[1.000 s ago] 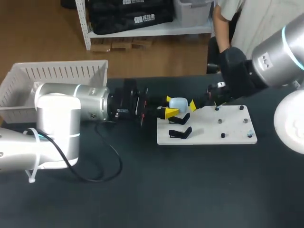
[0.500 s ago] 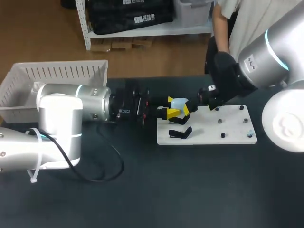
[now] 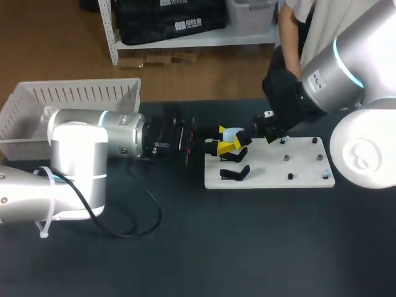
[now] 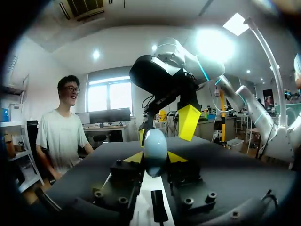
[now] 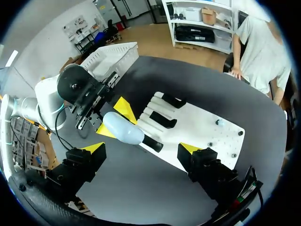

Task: Pick up each earbud case from the left stands, insert the matching earbuds, close the lid, and place the case in the box.

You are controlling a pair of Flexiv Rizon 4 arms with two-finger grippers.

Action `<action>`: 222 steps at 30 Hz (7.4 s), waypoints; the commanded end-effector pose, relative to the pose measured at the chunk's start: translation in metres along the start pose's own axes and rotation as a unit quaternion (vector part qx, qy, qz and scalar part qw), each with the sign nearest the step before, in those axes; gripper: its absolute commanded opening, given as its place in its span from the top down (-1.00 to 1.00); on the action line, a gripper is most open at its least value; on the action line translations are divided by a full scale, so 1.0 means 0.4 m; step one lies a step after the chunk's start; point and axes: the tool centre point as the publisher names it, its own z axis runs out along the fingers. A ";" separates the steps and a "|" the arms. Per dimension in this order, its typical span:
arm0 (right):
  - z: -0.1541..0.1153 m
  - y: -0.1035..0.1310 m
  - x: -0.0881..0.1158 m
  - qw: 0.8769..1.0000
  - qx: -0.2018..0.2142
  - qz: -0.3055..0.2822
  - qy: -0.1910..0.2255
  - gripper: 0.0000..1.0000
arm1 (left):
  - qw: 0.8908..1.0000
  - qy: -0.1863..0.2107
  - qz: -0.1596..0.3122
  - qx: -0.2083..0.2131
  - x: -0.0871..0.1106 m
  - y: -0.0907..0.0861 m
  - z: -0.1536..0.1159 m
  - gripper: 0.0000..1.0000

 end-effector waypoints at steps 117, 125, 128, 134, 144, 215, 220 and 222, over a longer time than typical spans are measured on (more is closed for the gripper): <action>-0.038 -0.402 0.257 0.934 0.236 0.128 0.236 0.00 | 1.000 -0.002 0.002 -0.001 0.004 0.001 0.001 1.00; -0.016 -0.407 0.269 0.929 0.245 0.133 0.244 0.02 | 1.000 -0.002 0.002 -0.001 0.004 0.001 0.001 1.00; -0.012 -0.410 0.273 0.928 0.250 0.133 0.241 0.04 | 1.000 -0.002 0.002 -0.001 0.004 0.001 0.001 1.00; -0.009 -0.412 0.272 0.928 0.256 0.132 0.234 0.08 | 1.000 -0.002 0.002 -0.001 0.004 0.001 0.001 1.00; -0.003 -0.421 0.278 0.927 0.260 0.133 0.234 0.15 | 1.000 -0.002 0.002 -0.001 0.004 0.001 0.001 1.00; -0.194 0.084 -0.004 0.938 0.230 0.113 0.233 1.00 | 1.000 -0.002 0.002 -0.001 0.004 0.001 0.001 1.00; -0.194 0.084 -0.004 0.938 0.230 0.113 0.233 1.00 | 1.000 -0.002 0.002 -0.001 0.004 0.001 0.001 1.00; -0.194 0.084 -0.004 0.938 0.230 0.113 0.233 1.00 | 1.000 -0.002 0.002 -0.001 0.004 0.001 0.001 1.00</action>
